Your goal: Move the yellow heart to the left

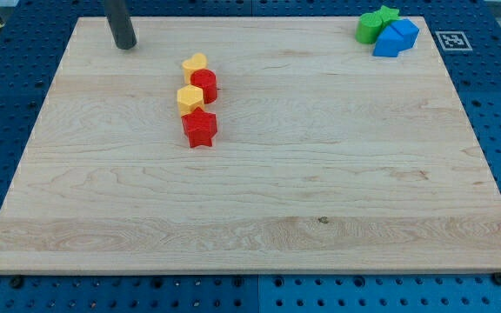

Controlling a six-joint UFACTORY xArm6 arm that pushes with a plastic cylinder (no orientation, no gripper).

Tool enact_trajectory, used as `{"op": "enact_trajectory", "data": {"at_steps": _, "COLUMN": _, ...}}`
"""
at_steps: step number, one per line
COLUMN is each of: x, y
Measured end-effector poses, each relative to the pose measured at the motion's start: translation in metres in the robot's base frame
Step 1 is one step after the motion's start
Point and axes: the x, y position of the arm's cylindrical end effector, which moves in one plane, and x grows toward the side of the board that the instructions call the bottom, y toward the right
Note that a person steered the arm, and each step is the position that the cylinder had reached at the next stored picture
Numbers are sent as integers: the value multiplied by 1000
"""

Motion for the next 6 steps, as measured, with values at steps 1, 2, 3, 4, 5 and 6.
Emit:
{"op": "enact_trajectory", "data": {"at_steps": 1, "x": 17, "y": 31}}
{"op": "enact_trajectory", "data": {"at_steps": 2, "x": 33, "y": 79}}
{"op": "enact_trajectory", "data": {"at_steps": 3, "x": 52, "y": 113}}
{"op": "enact_trajectory", "data": {"at_steps": 4, "x": 70, "y": 129}}
{"op": "enact_trajectory", "data": {"at_steps": 5, "x": 81, "y": 142}}
{"op": "enact_trajectory", "data": {"at_steps": 6, "x": 89, "y": 179}}
